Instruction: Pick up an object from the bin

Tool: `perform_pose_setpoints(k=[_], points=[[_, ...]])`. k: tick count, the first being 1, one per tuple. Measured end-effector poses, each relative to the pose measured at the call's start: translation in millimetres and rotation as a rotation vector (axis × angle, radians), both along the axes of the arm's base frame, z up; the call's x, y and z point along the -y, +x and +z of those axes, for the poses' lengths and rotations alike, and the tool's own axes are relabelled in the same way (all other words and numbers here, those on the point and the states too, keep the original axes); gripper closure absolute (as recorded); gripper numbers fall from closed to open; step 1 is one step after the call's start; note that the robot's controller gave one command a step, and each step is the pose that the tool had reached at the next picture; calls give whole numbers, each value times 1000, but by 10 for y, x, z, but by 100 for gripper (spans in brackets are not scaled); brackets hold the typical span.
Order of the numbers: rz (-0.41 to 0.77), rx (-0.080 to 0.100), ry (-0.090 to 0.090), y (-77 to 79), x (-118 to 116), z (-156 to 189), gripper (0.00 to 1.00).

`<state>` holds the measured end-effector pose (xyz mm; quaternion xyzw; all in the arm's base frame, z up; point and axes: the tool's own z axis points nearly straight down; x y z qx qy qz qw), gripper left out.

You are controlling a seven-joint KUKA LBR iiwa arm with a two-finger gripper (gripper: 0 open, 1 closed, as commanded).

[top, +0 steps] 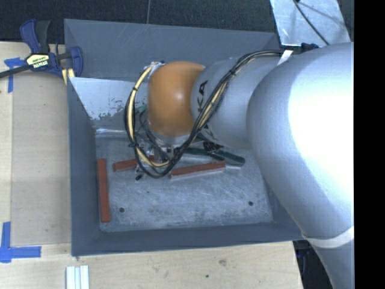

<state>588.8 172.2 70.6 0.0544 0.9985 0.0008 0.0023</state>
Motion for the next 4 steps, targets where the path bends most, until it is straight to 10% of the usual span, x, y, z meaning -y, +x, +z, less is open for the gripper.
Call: perform_pose_setpoints(k=[1, 2, 3, 4], points=[[-45, 5, 2, -57, -152, 1090, 100], [27, -7, -6, -199, 745, 642, 100], [69, -4, -2, -856, 946, 1174, 100], [-17, 16, 3, -512, 1212, 838, 100]])
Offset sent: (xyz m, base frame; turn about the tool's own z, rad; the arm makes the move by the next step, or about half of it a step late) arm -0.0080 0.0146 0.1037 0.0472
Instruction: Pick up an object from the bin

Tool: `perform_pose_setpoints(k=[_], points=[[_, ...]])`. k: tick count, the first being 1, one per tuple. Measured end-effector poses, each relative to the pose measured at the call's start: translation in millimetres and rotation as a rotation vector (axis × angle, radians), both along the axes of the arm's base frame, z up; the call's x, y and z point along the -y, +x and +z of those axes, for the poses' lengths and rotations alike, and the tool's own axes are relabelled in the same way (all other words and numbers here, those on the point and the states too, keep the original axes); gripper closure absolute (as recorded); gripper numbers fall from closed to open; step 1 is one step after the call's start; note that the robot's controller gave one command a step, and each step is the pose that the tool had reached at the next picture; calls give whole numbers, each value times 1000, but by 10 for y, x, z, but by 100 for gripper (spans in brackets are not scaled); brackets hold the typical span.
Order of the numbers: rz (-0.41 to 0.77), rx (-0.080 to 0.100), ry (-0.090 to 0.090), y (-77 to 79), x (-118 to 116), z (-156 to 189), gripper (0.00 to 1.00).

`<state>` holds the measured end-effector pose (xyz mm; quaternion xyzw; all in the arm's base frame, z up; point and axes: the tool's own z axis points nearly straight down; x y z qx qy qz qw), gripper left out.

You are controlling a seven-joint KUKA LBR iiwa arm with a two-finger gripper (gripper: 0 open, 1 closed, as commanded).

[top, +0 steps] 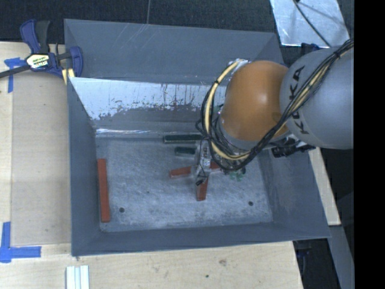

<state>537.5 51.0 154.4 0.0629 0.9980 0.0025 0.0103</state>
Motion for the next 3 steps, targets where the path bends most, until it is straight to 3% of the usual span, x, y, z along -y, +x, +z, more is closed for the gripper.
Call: perform_pose_setpoints(k=[1, 2, 3], points=[[0, -16, -3, -54, 9, -45, 0], [206, -13, -7, 370, 363, -815, 0], [19, -14, -4, 556, 33, -832, 0]])
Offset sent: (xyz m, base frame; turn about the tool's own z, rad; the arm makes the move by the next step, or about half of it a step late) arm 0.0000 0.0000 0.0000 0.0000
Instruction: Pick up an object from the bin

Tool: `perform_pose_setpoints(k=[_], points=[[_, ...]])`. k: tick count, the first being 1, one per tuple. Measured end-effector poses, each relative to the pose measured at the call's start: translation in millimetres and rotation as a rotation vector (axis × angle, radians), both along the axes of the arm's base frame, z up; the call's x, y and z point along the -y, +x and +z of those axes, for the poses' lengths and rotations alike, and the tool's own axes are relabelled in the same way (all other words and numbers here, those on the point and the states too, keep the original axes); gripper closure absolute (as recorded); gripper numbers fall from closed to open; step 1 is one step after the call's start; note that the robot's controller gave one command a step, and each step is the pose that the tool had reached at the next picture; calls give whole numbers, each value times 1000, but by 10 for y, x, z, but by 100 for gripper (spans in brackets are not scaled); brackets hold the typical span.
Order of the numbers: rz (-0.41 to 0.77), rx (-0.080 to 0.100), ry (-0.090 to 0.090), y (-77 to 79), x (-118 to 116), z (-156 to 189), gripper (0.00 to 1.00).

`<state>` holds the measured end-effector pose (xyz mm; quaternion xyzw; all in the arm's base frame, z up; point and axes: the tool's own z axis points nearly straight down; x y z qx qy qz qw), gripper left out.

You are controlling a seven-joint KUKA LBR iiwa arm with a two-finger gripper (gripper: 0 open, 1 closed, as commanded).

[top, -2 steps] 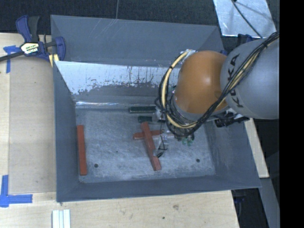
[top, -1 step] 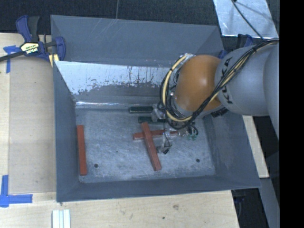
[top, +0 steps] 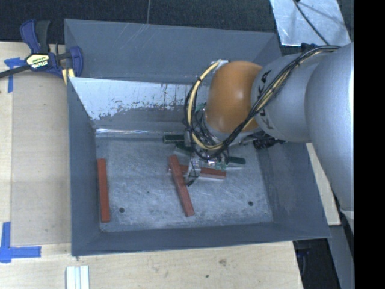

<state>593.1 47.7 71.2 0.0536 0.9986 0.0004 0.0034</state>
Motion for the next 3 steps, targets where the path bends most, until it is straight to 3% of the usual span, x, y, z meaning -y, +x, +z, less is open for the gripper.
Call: perform_pose_setpoints(k=[1, 2, 3], points=[[-348, 1, 2, -9, 28, 31, 0], [-347, 9, 4, 19, 30, 70, 100], [-349, 3, 4, -47, -210, 1536, 100]])
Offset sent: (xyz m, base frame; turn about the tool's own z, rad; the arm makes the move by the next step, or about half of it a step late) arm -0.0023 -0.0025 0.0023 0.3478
